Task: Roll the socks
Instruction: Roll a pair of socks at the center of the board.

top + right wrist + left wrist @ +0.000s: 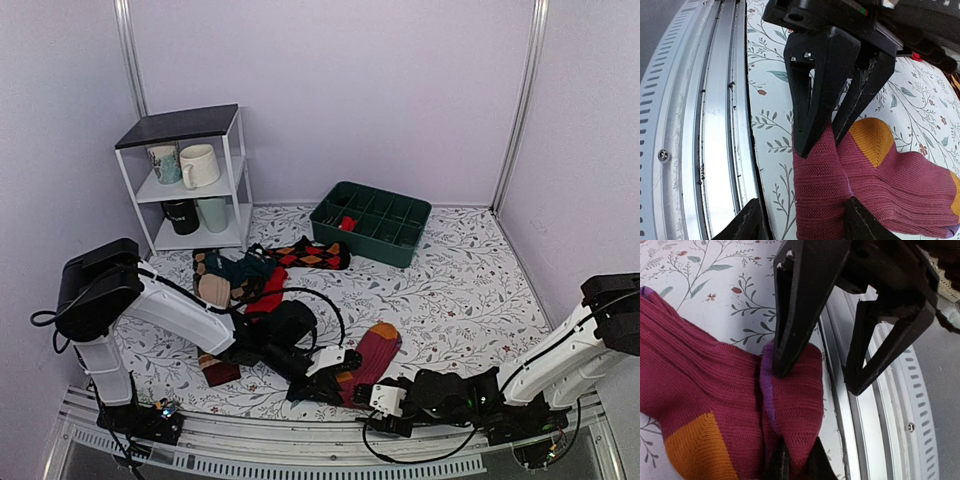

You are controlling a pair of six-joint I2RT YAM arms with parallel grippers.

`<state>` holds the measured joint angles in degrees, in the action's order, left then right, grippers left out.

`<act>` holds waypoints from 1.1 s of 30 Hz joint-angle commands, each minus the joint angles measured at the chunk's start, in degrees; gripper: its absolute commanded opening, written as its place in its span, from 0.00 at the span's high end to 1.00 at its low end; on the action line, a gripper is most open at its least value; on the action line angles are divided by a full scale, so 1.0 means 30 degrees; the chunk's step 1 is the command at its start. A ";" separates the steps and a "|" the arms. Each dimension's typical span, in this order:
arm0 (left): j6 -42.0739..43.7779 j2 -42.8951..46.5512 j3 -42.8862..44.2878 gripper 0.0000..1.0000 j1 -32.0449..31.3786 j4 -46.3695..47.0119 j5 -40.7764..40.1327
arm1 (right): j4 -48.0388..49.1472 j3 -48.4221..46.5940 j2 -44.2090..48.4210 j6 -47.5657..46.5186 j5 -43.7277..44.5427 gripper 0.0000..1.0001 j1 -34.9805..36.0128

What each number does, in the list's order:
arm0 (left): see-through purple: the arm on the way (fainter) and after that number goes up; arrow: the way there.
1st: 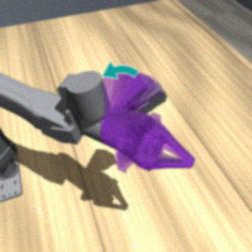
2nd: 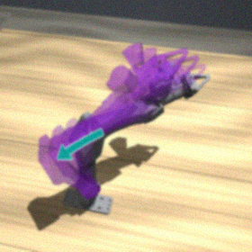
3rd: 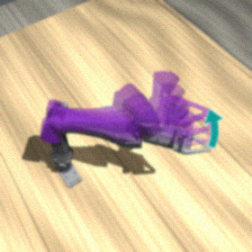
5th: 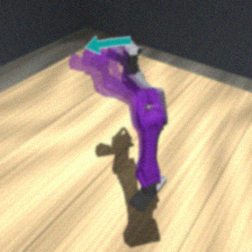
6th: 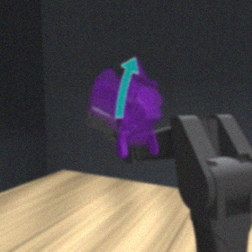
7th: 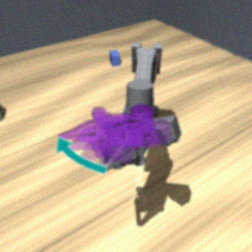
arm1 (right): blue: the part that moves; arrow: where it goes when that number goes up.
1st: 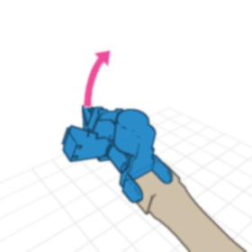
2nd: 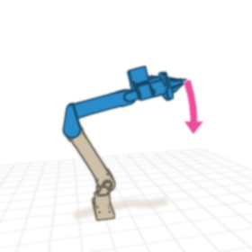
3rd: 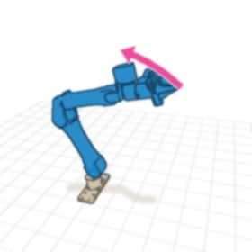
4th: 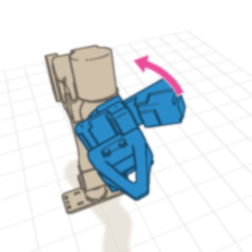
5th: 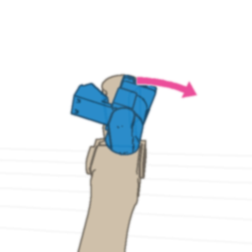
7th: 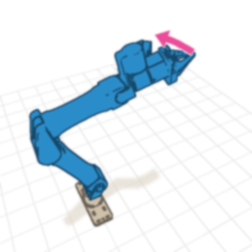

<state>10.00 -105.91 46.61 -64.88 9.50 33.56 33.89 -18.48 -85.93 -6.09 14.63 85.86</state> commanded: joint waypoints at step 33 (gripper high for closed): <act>0.5787 0.6765 -0.6664 0.41 -0.2917 0.8532 -0.7693 | -0.2988 0.0088 -0.2332 1.0926 -1.3554 0.92 -0.7185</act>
<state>21.74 -80.79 23.86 -70.57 33.26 11.60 34.37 -18.31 -87.79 21.19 -13.69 67.81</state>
